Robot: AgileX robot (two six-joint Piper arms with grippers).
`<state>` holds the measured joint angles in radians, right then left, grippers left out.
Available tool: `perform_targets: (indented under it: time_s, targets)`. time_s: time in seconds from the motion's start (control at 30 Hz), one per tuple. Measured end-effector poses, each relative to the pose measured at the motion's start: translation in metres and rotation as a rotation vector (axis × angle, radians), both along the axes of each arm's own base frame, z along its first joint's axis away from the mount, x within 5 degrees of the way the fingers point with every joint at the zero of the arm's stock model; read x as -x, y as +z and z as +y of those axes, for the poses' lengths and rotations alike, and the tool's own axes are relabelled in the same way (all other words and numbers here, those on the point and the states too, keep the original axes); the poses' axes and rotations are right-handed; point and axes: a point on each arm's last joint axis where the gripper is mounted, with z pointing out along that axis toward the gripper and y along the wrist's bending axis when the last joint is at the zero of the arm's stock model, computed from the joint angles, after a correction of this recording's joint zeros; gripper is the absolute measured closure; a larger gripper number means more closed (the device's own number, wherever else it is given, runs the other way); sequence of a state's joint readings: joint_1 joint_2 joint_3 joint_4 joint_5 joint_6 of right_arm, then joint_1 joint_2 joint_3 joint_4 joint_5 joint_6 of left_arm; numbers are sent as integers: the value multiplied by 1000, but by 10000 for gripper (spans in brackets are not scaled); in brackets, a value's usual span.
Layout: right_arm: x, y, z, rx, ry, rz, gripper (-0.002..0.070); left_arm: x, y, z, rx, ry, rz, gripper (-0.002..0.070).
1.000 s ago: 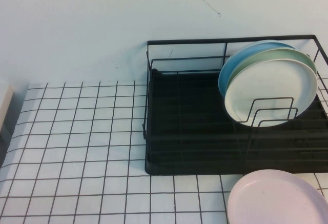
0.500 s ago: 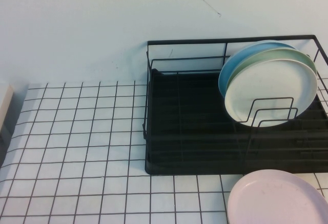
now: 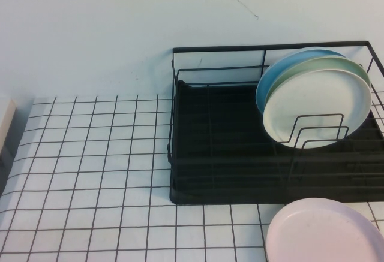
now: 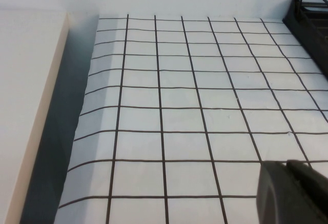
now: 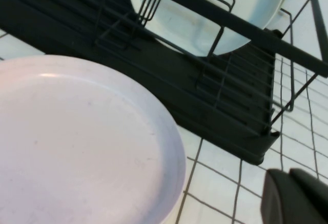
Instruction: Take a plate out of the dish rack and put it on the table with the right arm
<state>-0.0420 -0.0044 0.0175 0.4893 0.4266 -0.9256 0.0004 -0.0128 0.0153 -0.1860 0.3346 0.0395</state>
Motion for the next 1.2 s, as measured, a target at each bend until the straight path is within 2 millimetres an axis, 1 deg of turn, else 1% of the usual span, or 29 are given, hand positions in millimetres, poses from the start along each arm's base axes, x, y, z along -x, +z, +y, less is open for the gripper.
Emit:
perform_targets:
  time_s: [0.3,0.47,0.6,0.8,0.93,1.07,1.2]
  targets:
    - [0,1,-1,1,-7,-18,678,0,0,0,0,0,0,678]
    - [-1,1,-4,49,-30,-44,678,0,0,0,0,0,0,678]
    - [-2,1,-6,-21,-80,-37,678,0,0,0,-2,-1,0,678]
    - [-2,-1,-16,-130,-238,0,678,0,0,0,-4,-1,0,678]
    - [-2,0,-21,-249,-332,7,678,0,0,0,-4,-1,0,678]
    - [-2,0,-22,-306,-360,10,678,0,0,0,-4,-1,0,678]
    - [-2,0,-22,-316,-362,11,678,0,0,0,-4,-1,0,678]
